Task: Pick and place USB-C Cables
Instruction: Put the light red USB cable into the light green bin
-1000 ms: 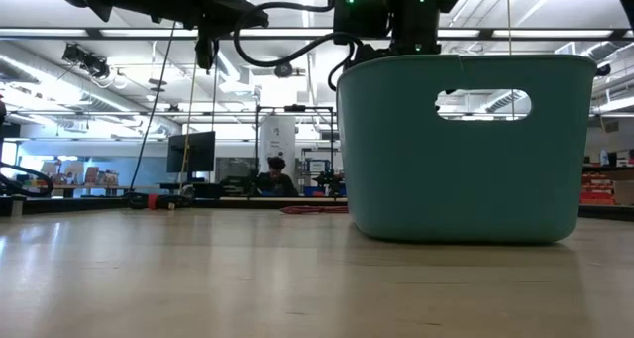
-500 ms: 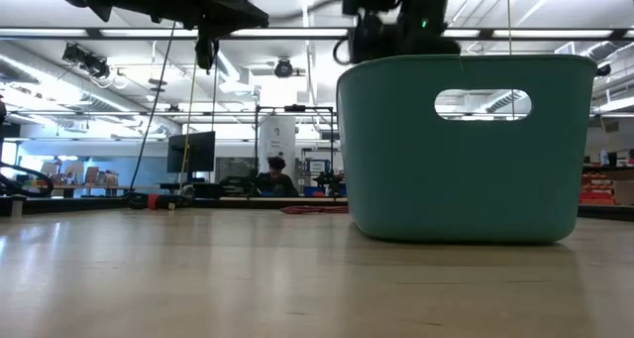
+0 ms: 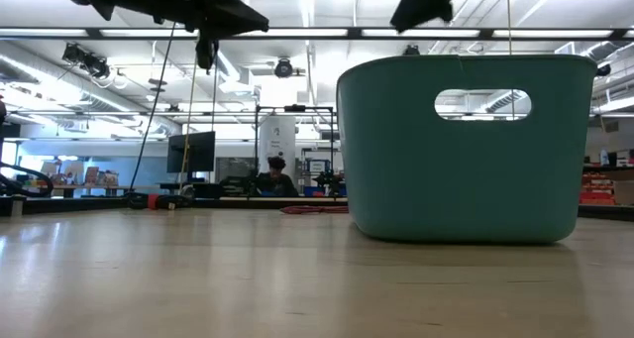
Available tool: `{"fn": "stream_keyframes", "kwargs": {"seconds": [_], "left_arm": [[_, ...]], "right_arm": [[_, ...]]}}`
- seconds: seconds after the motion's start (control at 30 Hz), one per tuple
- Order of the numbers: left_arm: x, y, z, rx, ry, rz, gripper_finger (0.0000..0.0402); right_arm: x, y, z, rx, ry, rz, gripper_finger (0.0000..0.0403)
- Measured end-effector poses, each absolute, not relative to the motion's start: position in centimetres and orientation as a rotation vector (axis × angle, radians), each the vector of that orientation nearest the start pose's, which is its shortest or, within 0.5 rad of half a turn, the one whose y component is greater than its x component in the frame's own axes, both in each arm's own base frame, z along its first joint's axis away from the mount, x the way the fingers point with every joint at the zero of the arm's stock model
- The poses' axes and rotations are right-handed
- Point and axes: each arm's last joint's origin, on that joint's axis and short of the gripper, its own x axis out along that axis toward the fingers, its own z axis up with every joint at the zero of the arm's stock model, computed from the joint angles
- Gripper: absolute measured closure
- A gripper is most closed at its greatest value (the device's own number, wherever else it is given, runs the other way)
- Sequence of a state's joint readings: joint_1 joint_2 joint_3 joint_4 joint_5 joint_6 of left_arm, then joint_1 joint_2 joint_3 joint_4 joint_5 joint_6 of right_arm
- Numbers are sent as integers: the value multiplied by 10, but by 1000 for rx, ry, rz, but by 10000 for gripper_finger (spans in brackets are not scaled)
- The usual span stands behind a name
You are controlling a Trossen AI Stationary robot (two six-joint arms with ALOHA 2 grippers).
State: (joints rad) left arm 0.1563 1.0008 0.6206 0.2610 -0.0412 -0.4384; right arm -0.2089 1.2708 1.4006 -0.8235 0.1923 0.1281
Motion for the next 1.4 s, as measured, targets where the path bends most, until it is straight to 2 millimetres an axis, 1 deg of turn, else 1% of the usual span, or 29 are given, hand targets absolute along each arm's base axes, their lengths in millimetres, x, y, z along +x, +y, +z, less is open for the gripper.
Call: {"fn": "stream_keyframes", "kwargs": {"seconds": [0.07,0.17,0.27,0.33,0.4,0.5,0.67,0.8,0.87,0.93,1.03,1.13,1.27,1.4], "left_arm": [[220,43,285,-448,102,261,393],[224,60,293,-461,191,348,397],[233,78,297,-448,295,428,393],[241,91,294,-439,377,471,384],[252,104,289,-440,445,492,374],[267,123,276,-483,548,499,360],[289,155,246,-602,658,523,332],[305,175,219,-663,732,517,290],[313,180,206,-624,757,497,265],[320,182,195,-556,776,461,239],[329,183,184,-470,771,429,205],[335,183,178,-434,754,464,181],[339,182,167,-411,784,532,167],[340,180,156,-454,816,554,169]], "right_arm": [[231,-63,399,125,581,-490,273],[213,-69,416,130,473,-542,273],[200,-73,424,116,430,-569,273],[194,-74,424,95,427,-574,273],[190,-76,417,102,440,-566,273],[187,-76,397,161,448,-542,273],[189,-74,362,315,399,-501,273],[189,-71,346,413,310,-479,273],[188,-70,343,436,269,-475,273],[187,-70,344,443,242,-473,273],[183,-69,346,444,228,-474,273],[180,-68,348,442,212,-477,273],[176,-67,350,438,200,-487,273],[175,-67,350,439,203,-487,273]]}}
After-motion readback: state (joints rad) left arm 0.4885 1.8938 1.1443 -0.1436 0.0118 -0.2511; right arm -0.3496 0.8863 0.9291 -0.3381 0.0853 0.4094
